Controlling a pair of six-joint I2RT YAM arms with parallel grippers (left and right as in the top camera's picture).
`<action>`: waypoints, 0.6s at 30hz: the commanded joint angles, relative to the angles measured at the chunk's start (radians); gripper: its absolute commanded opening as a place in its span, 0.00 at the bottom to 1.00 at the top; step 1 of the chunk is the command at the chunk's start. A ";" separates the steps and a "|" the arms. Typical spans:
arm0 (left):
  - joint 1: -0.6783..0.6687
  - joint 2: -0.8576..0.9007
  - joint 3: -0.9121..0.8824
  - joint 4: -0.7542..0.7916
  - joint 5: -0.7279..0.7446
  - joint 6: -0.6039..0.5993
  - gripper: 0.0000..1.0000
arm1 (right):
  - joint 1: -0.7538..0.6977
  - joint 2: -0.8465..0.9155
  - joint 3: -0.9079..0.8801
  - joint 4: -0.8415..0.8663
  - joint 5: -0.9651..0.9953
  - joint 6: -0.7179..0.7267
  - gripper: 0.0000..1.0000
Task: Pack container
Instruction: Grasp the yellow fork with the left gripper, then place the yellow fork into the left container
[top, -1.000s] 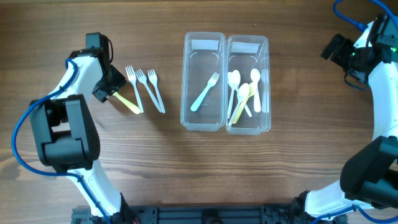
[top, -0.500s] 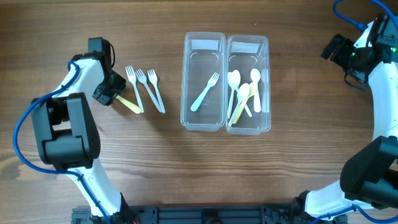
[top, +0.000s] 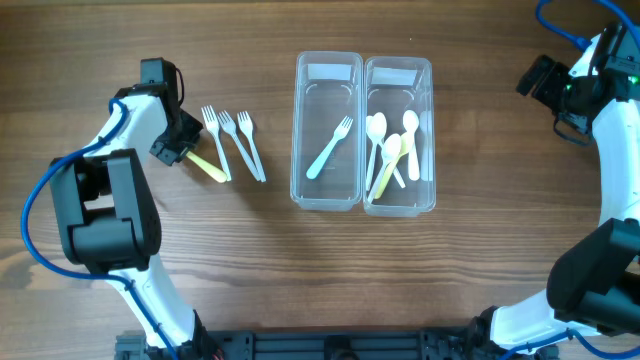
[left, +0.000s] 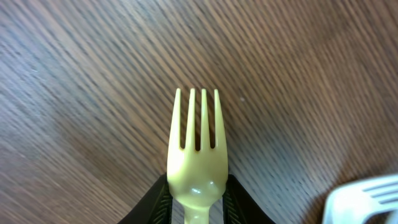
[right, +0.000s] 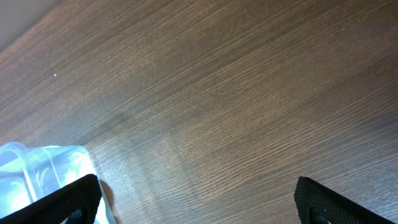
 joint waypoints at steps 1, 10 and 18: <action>0.002 -0.101 -0.008 0.001 0.027 0.024 0.24 | 0.005 0.006 0.008 0.002 -0.008 0.000 1.00; -0.105 -0.376 -0.004 0.033 0.164 0.120 0.20 | 0.005 0.006 0.008 0.007 -0.008 0.001 0.99; -0.469 -0.423 -0.004 0.050 0.187 0.433 0.15 | 0.005 0.006 0.008 0.007 -0.008 0.000 1.00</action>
